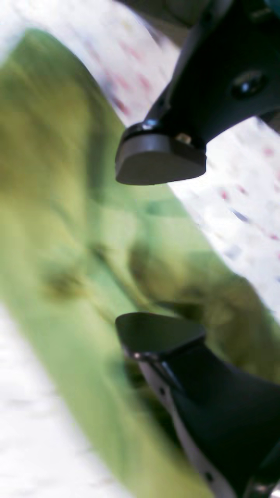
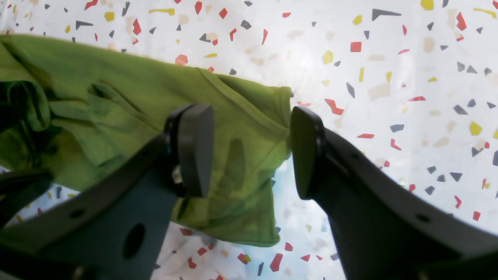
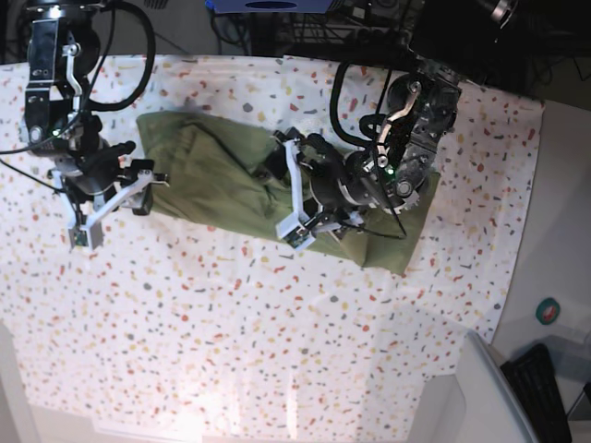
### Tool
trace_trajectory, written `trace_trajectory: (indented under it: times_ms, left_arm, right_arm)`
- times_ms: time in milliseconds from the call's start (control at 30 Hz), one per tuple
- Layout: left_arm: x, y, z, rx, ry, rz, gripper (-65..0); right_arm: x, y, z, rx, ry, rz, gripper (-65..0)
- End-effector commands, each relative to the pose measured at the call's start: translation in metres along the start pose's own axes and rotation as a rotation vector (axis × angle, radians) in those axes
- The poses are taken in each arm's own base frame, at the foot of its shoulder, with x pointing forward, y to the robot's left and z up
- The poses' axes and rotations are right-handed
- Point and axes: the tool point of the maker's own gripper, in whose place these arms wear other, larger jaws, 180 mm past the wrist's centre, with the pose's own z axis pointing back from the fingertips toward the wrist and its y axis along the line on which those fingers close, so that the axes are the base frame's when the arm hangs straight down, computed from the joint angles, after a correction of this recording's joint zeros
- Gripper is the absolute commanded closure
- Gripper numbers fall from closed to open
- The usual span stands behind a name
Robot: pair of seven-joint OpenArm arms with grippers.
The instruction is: Layout the t-shirt on the table in an organized manner, then fold the t-shirt properly
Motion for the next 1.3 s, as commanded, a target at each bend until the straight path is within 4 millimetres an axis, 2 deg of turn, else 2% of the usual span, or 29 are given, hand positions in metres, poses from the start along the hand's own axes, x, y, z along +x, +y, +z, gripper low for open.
trace_trajectory:
  times_ms: [0,33,100,167,200,300,367,433,467,500,567,700,833,933,1000,1133,1267]
  left_arm:
    - [0.024,0.002,0.012,0.015,-0.075,-0.037,-47.4]
    - [0.024,0.000,0.021,0.027,-0.075,-0.052,-43.4]
    - [0.014,0.017,0.046,0.103,-0.053,-0.054,-29.3]
    - [0.007,0.030,0.068,0.171,-0.063,-0.017,-10.5]
    - [-0.002,0.043,0.081,0.216,-0.064,0.009,0.0]
    - [-0.022,0.085,0.107,0.335,-0.058,0.103,0.0]
    - [-0.039,0.117,0.115,0.411,-0.022,0.165,0.0]
    - [-0.059,0.138,0.110,0.447,0.045,0.206,0.0]
    - [-0.068,0.144,0.105,0.455,0.081,0.216,0.0]
    - [-0.073,0.149,0.101,0.458,0.102,0.227,0.0]
    - [-0.076,0.150,0.090,0.448,0.120,0.253,0.0]
    - [-0.065,0.147,0.070,0.417,0.064,0.282,0.0]
    - [-0.056,0.132,0.044,0.352,0.054,0.272,0.0]
    - [-0.058,0.116,0.018,0.277,0.105,0.244,0.0]
    - [-0.043,0.107,0.003,0.242,0.081,0.237,0.0]
    - [-0.010,0.095,-0.011,0.207,0.028,0.207,0.0]
    - [0.007,0.088,-0.018,0.186,0.020,0.163,0.0]
  right_arm:
    - [0.013,0.000,0.003,0.006,-0.043,0.006,-30.6]
    - [0.013,-0.001,0.003,0.004,-0.042,0.008,-30.6]
    - [0.012,-0.002,0.003,0.002,-0.040,0.009,-30.6]
    - [0.011,-0.002,0.004,0.001,-0.039,0.008,-30.6]
    - [0.011,-0.002,0.003,0.001,-0.038,0.008,-30.6]
    - [0.011,-0.002,0.003,0.001,-0.038,0.008,-30.3]
    - [0.013,-0.002,0.003,0.002,-0.042,0.008,-26.0]
    - [0.014,-0.002,0.003,0.002,-0.045,0.009,-12.5]
    - [0.016,-0.001,0.003,0.003,-0.048,0.008,-2.7]
    - [0.019,0.000,0.002,0.006,-0.054,0.006,0.0]
    - [0.021,0.002,0.002,0.009,-0.059,0.004,0.0]
    - [0.021,0.004,0.002,0.015,-0.061,0.005,0.0]
    - [0.021,0.002,0.002,0.010,-0.060,0.004,0.0]
    - [0.020,0.002,0.002,0.010,-0.057,0.003,0.0]
    - [0.019,0.002,0.002,0.009,-0.056,0.003,0.0]
    - [0.018,0.002,0.002,0.009,-0.054,0.003,0.0]
    - [0.017,0.002,0.003,0.009,-0.053,0.003,0.0]
